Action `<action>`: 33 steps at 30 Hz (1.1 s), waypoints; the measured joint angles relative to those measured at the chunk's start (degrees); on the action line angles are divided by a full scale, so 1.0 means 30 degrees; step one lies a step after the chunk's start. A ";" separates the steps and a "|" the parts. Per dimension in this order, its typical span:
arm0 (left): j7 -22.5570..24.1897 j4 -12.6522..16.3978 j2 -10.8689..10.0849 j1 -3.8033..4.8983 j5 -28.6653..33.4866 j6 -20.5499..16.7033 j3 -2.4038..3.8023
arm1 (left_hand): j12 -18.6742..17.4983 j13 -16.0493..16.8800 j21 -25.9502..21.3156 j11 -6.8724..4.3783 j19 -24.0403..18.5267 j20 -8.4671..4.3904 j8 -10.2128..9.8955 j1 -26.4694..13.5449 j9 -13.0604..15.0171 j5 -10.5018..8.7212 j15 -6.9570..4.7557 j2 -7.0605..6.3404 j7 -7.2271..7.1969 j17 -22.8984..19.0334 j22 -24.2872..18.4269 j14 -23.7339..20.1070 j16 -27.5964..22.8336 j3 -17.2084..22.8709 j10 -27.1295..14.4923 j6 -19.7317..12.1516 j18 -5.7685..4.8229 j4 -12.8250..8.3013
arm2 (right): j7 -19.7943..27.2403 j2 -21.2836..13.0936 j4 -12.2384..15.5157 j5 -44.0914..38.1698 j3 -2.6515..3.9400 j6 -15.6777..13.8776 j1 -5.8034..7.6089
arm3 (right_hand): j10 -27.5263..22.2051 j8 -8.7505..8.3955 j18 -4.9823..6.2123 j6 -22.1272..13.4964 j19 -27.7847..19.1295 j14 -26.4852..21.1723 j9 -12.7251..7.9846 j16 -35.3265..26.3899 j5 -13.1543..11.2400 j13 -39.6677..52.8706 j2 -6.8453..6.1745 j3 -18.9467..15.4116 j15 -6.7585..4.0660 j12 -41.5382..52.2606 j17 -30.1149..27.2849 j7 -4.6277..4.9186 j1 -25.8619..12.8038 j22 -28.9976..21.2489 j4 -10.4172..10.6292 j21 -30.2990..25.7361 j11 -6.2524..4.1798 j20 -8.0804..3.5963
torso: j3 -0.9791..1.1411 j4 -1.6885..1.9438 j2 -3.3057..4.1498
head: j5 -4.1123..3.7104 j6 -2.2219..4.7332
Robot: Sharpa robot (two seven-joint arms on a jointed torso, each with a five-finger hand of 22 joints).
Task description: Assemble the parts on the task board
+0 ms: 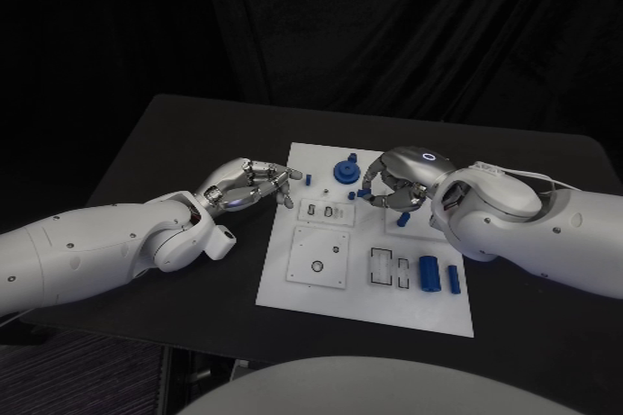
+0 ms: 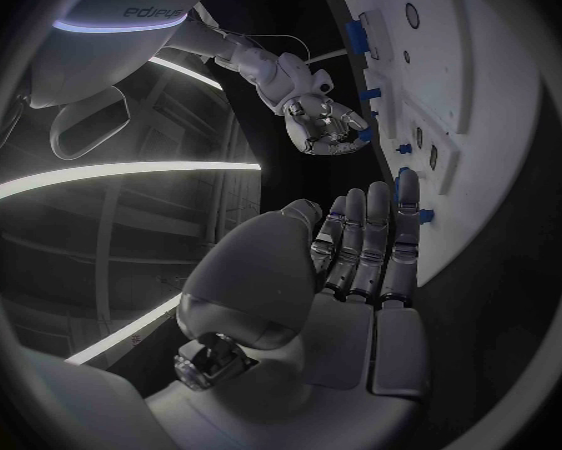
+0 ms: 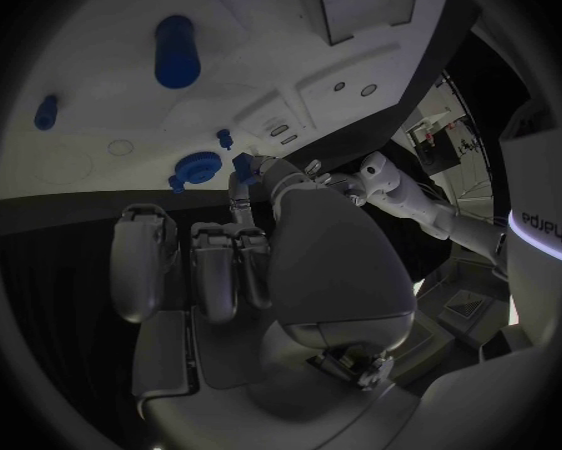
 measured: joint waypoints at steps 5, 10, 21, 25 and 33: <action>-0.0013 -0.0021 0.0054 -0.0002 0.0000 0.0000 0.0000 | 0.0000 -0.0001 0.0077 0.0000 0.0000 0.0000 0.0000 0.0000 0.0000 0.0000 0.0000 0.0000 0.0000 0.0017 0.0016 0.0000 0.0000 0.0000 0.0000 0.0000 -0.0001 0.0000 | -0.1762 0.0378 0.0125 0.2275 -0.0001 0.2049 0.0972 | -0.0068 0.0001 -0.0002 0.0000 0.0000 0.0001 0.0001 0.0000 0.0000 0.0000 -0.0029 -0.0001 0.0000 0.0001 0.0000 -0.0001 -0.0173 0.0000 0.0000 -0.0191 -0.0068 0.0000 | -0.0002 0.0002 0.0000 | 0.0000 0.0000; -0.0027 -0.0049 0.0137 -0.0003 0.0000 0.0000 0.0000 | 0.0000 -0.0001 0.0077 0.0000 -0.0009 0.0009 0.0000 0.0000 0.0000 0.0000 0.0000 0.0000 0.0000 0.0017 0.0016 0.0000 0.0000 0.0000 0.0000 0.0000 0.0000 0.0000 | -0.3435 0.1168 -0.0179 0.3395 0.0001 0.4830 0.1585 | -0.0029 0.0296 -0.0001 -0.0002 0.0024 0.0006 0.0001 0.0000 0.0387 0.0000 -0.0248 -0.0002 -0.0142 0.0000 0.0000 -0.0003 -0.0452 0.0000 -0.0001 -0.0191 -0.0191 -0.0024 | -0.0011 0.0002 0.0004 | 0.0139 0.0000; -0.0041 -0.0134 0.0360 -0.0006 0.0000 -0.0003 0.0001 | 0.0000 0.0049 0.0076 0.0000 -0.0068 0.0069 0.0000 -0.0001 0.0001 0.0000 0.0000 0.0001 0.0000 0.0040 0.0034 0.0000 0.0000 0.0054 0.0000 0.0000 0.0001 -0.0054 | -0.5173 0.3398 -0.1786 0.3187 0.0036 1.0295 0.2387 | -0.0041 0.0665 -0.0004 0.0051 0.0097 -0.0001 0.0674 0.0000 0.3568 -0.0001 -0.0674 0.0776 -0.0475 0.0000 0.0000 0.0023 -0.1800 0.0014 0.0138 0.0785 -0.0516 -0.0380 | -0.0055 -0.0005 -0.0015 | 0.0895 0.0000; -0.0042 -0.0155 0.0471 -0.0006 0.0000 -0.0005 0.0001 | 0.0000 0.0075 0.0076 0.0000 -0.0138 -0.0001 0.0000 -0.0001 0.0000 0.0000 0.0000 0.0001 -0.0001 0.0040 0.0034 0.0000 0.0000 0.0107 0.0000 0.0001 0.0000 -0.0001 | -0.5613 0.4277 -0.2908 0.4000 0.0129 1.1869 0.2561 | -0.0040 0.0664 -0.0004 0.0052 0.0098 -0.0001 0.0676 0.0000 0.3629 -0.0001 -0.0694 0.0911 -0.0475 0.0000 0.0000 0.0023 -0.1820 0.0013 0.0006 0.0729 -0.0515 -0.0380 | -0.0062 0.0013 -0.0018 | 0.1035 0.0000; -0.0042 -0.0216 0.0561 -0.0006 -0.0002 -0.0013 0.0003 | -0.0075 0.0093 0.0076 0.0000 -0.0138 0.0000 0.0000 -0.0001 0.0001 0.0000 0.0000 0.0002 -0.0001 0.0067 0.0055 0.0000 0.0000 0.0107 0.0000 0.0001 0.0001 -0.0001 | -0.6428 0.5413 -0.4536 0.6365 0.0258 1.4003 0.2902 | -0.0039 0.0604 -0.0004 0.0051 0.0097 -0.0001 0.0715 0.0000 0.3630 -0.0001 -0.0770 0.1016 -0.0475 0.0000 0.0000 0.0023 -0.1895 0.0012 -0.0102 0.0678 -0.0511 -0.0380 | -0.0068 0.0117 0.0016 | 0.1060 0.0000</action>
